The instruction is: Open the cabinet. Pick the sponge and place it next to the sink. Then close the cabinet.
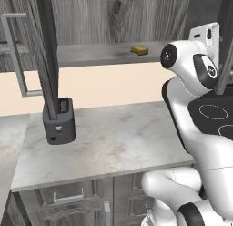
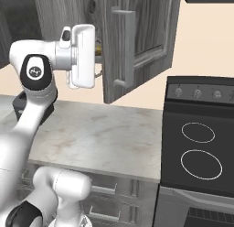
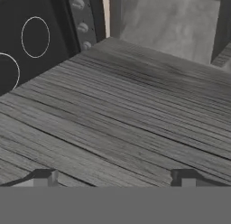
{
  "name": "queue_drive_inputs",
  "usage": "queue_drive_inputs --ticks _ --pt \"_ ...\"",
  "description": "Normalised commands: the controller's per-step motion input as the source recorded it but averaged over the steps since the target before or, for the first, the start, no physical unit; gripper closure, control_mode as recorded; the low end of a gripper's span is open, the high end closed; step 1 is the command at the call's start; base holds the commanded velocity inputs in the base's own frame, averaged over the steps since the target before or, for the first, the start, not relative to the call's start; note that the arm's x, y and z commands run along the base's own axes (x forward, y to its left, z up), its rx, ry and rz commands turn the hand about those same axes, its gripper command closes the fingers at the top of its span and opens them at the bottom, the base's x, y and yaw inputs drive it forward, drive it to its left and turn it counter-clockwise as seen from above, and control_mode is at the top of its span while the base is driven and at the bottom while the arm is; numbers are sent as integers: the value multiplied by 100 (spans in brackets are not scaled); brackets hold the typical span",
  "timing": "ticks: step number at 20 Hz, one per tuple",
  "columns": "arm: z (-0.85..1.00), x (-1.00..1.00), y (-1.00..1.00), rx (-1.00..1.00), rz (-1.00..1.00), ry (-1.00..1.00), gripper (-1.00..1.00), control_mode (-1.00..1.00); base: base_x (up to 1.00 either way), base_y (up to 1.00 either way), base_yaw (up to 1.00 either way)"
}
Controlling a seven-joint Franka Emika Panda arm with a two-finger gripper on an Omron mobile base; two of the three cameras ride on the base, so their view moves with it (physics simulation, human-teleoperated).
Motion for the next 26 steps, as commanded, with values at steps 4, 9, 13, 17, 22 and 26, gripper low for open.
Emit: queue_drive_inputs --ticks 4,9,13,17,22,26 --pt "0 0 -60 0 -12 6 -100 -100 0 0 0" --pt "0 0 -61 0 -14 7 -100 -100 0 0 0" --pt "0 0 -62 0 -15 7 -100 -100 0 0 0" --pt "0 0 -53 0 -14 8 -100 -100 0 0 0" --pt "0 0 -44 0 -14 8 -100 -100 0 0 0" --pt "0 0 -58 0 -16 7 -100 -100 0 0 0"
